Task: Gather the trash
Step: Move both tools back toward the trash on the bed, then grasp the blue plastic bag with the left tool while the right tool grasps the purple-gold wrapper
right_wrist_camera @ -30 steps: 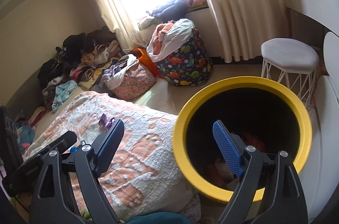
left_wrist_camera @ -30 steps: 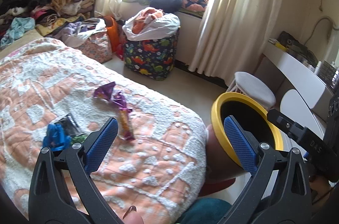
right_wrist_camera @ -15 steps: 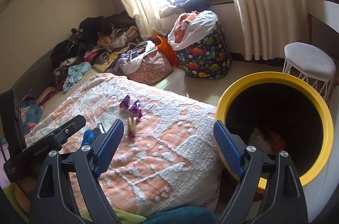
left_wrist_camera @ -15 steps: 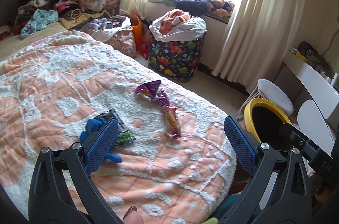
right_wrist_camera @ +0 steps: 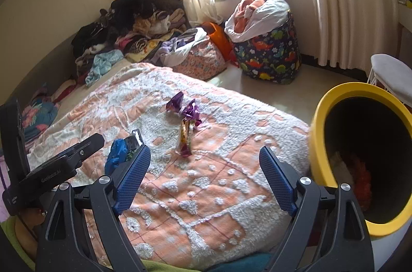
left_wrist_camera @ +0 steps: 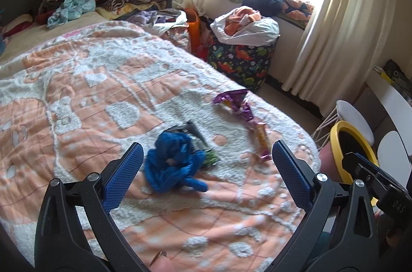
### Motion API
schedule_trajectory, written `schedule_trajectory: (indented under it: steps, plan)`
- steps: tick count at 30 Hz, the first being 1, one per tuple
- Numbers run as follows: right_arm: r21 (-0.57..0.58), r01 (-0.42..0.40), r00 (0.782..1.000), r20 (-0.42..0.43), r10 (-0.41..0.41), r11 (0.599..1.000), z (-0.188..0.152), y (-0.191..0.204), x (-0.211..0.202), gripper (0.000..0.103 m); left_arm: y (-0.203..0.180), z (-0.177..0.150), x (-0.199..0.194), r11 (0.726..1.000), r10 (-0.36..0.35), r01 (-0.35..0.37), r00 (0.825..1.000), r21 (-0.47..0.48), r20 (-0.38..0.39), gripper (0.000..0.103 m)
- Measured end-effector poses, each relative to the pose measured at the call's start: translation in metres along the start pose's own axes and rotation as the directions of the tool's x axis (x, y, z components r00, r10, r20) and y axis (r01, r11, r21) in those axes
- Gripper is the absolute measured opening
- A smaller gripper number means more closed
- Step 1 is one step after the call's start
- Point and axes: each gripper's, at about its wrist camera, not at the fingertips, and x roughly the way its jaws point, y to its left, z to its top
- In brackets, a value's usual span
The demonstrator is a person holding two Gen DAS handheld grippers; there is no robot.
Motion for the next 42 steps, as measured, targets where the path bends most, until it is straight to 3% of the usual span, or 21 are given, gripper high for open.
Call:
schedule_trajectory:
  steps: [6, 11, 17, 22, 25, 26, 28, 29, 31, 37, 42]
  plan:
    - [0.006, -0.024, 0.997, -0.072, 0.025, 1.0, 0.002, 0.009, 0.033, 0.083, 0.028, -0.008, 0.011, 0.999, 0.009, -0.012, 0.998, -0.048, -0.059, 0.092]
    - [0.025, -0.033, 0.991, -0.131, 0.036, 0.999, 0.003, 0.015, 0.065, 0.075, 0.045, -0.013, 0.021, 0.995, -0.012, 0.003, 0.996, -0.102, -0.088, 0.092]
    - [0.067, -0.004, 0.978, -0.207, 0.018, 0.998, 0.0, 0.012, 0.1, 0.065, 0.056, -0.021, 0.033, 0.985, -0.067, 0.047, 0.99, -0.166, -0.121, 0.073]
    - [0.091, -0.015, 0.975, -0.218, 0.035, 0.996, 0.0, 0.012, 0.119, 0.061, 0.059, -0.026, 0.042, 0.981, -0.082, 0.054, 0.985, -0.189, -0.148, 0.055]
    - [0.089, -0.012, 0.974, -0.225, 0.032, 0.996, 0.0, 0.011, 0.128, 0.048, 0.059, -0.027, 0.044, 0.981, -0.082, 0.053, 0.985, -0.185, -0.153, 0.049]
    - [0.092, -0.025, 0.973, -0.228, 0.045, 0.995, 0.0, 0.011, 0.13, 0.034, 0.06, -0.027, 0.045, 0.981, -0.083, 0.054, 0.985, -0.186, -0.154, 0.048]
    - [0.102, -0.048, 0.971, -0.23, 0.07, 0.994, -0.001, 0.01, 0.13, 0.018, 0.061, -0.028, 0.046, 0.981, -0.086, 0.057, 0.984, -0.186, -0.155, 0.041]
    - [0.107, -0.059, 0.97, -0.229, 0.083, 0.992, -0.002, 0.009, 0.128, 0.016, 0.061, -0.028, 0.047, 0.981, -0.09, 0.061, 0.984, -0.184, -0.155, 0.038]
    - [0.103, -0.067, 0.972, -0.216, 0.088, 0.992, -0.005, 0.009, 0.119, 0.014, 0.062, -0.028, 0.049, 0.98, -0.106, 0.076, 0.981, -0.182, -0.161, 0.021]
    - [0.088, -0.092, 0.982, -0.155, 0.105, 0.992, -0.014, 0.012, 0.082, 0.01, 0.062, -0.028, 0.048, 0.977, -0.136, 0.106, 0.978, -0.184, -0.159, 0.011]
    - [0.061, -0.114, 0.987, -0.111, 0.12, 0.992, -0.014, 0.013, 0.055, 0.01, 0.054, -0.02, 0.034, 0.978, -0.147, 0.126, 0.982, -0.169, -0.115, 0.009]
